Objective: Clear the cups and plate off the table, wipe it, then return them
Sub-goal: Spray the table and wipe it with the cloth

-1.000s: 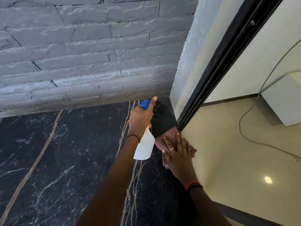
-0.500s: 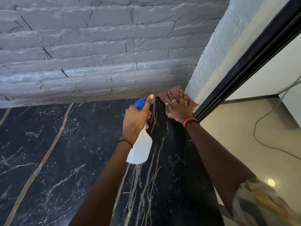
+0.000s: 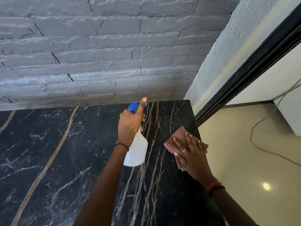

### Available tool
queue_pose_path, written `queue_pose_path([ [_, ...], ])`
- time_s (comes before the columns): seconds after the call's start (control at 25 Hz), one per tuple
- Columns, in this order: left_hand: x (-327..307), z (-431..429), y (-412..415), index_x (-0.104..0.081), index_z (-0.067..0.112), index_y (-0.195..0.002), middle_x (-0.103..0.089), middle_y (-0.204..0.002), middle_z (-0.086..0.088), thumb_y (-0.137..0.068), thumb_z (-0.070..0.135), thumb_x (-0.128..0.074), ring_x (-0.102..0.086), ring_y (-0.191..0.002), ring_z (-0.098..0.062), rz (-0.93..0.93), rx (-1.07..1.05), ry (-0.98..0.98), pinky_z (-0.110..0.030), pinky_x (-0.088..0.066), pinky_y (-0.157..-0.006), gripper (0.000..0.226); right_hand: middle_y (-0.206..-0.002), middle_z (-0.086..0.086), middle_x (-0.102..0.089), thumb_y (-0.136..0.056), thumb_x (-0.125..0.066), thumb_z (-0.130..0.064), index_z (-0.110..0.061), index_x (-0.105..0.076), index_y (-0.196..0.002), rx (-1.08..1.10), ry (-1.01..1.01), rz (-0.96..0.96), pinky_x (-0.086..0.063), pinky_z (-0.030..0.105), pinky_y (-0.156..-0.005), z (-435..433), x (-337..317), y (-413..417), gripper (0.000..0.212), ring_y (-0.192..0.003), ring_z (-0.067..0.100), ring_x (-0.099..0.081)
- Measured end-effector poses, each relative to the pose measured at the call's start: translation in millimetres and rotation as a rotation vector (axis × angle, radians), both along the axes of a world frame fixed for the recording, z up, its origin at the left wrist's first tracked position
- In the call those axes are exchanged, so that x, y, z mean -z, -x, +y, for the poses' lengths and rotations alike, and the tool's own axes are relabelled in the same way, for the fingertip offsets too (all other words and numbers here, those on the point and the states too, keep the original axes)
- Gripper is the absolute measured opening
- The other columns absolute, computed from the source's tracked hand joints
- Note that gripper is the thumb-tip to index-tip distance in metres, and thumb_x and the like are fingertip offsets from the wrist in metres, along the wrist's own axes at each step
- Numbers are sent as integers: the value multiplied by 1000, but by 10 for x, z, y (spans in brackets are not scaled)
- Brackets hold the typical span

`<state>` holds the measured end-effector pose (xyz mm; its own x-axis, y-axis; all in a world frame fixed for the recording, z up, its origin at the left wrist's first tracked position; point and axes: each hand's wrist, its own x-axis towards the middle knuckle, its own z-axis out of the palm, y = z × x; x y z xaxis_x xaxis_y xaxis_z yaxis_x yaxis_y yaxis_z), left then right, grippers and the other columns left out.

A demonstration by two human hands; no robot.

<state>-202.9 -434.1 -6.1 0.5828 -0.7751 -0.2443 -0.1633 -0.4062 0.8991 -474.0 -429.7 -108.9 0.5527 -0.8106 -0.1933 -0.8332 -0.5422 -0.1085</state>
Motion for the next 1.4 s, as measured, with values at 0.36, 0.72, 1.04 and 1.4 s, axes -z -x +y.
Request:
queue_pose_path([
  [0.36, 52, 635, 47, -66, 11, -93, -64, -70, -6, -81, 69, -45, -58, -53, -18, 28, -39, -39, -42, -58, -70, 63, -159, 19, 5, -98, -31, -49, -34, -7, -152, -75, -37, 91, -2, 59, -117, -316, -55, -1090, 61, -147, 37, 5],
  [0.72, -16, 1225, 242, -66, 10, -94, -65, -72, -6, -88, 64, -48, -61, -58, -18, 9, -109, -28, -40, -58, -68, 57, -160, 11, -13, -95, -32, -52, -43, -17, -149, -160, 21, -89, -12, 54, -115, 1622, 115, -284, 57, -147, 30, -12],
  [1.04, 8, 2022, 532, -63, 15, -88, -64, -70, -2, -84, 68, -44, -57, -57, -10, -42, -144, -36, -18, -45, -57, 57, -157, 20, -17, -95, -17, -54, -30, -21, -151, 9, 33, 53, -14, 58, -116, 1253, -46, 596, 62, -145, 39, -15],
  [1.4, 1, 2785, 610, -64, 15, -73, -64, -61, 3, -73, 81, -39, -54, -44, -2, -74, -244, -123, -22, -41, -55, 71, -159, 18, 0, -98, -30, -51, -37, -20, -150, -198, -52, -48, -1, 55, -118, 1943, -5, -489, 55, -147, 36, 0],
])
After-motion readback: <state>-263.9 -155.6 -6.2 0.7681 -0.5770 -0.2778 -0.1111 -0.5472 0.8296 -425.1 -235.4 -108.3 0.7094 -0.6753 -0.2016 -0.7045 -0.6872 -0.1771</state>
